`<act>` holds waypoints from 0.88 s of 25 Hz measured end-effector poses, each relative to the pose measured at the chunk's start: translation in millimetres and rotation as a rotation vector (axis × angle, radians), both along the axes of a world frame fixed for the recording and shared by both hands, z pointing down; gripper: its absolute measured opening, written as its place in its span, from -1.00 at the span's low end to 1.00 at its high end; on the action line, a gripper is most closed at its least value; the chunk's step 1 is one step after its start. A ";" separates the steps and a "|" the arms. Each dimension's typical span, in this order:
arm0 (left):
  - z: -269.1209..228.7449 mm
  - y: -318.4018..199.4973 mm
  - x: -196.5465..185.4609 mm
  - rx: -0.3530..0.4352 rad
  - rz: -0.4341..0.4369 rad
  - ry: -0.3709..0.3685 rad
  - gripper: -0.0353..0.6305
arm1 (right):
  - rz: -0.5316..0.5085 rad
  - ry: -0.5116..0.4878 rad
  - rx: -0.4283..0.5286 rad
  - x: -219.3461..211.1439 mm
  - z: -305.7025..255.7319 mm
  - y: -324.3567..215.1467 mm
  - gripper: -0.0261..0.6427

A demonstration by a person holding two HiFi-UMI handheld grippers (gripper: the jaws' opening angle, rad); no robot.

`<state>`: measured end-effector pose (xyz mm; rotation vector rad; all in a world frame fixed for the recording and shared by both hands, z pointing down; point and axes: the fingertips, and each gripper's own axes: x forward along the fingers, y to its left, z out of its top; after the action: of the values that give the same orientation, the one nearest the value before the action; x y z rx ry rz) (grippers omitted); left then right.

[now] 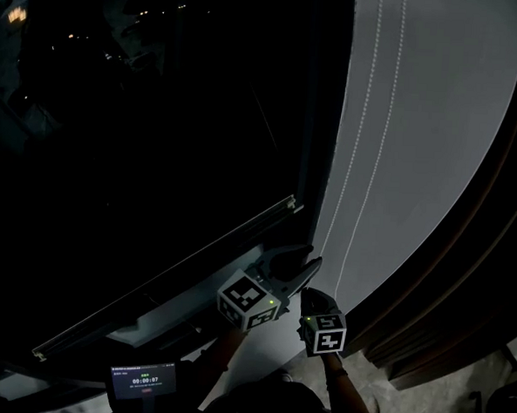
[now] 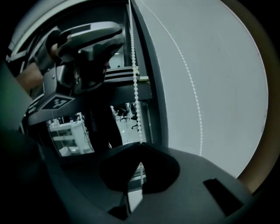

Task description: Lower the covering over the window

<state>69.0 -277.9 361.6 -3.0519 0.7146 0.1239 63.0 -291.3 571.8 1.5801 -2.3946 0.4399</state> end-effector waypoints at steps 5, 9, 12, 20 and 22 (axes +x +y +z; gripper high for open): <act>-20.2 -1.9 16.7 0.028 0.039 0.040 -0.62 | -0.022 0.011 0.005 -5.4 -3.1 4.1 -0.89; -24.7 -0.7 15.3 0.049 0.022 0.048 -0.69 | -0.028 -0.006 -0.001 -5.7 3.1 10.0 -0.89; -24.8 -2.4 16.9 0.053 0.014 0.050 -0.86 | -0.023 -0.021 0.007 -3.1 -0.6 11.0 -0.89; -26.7 -2.1 9.4 -0.007 -0.010 0.165 -0.88 | -0.099 -0.021 0.018 -3.0 -4.3 27.7 -0.89; -26.6 -6.4 3.9 0.006 -0.040 0.174 -0.89 | -0.122 -0.014 0.015 -1.5 -8.1 33.3 -0.88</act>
<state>72.9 -284.3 335.0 -3.0461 0.7806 0.3948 61.5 -258.0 563.7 1.4319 -2.4931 0.4113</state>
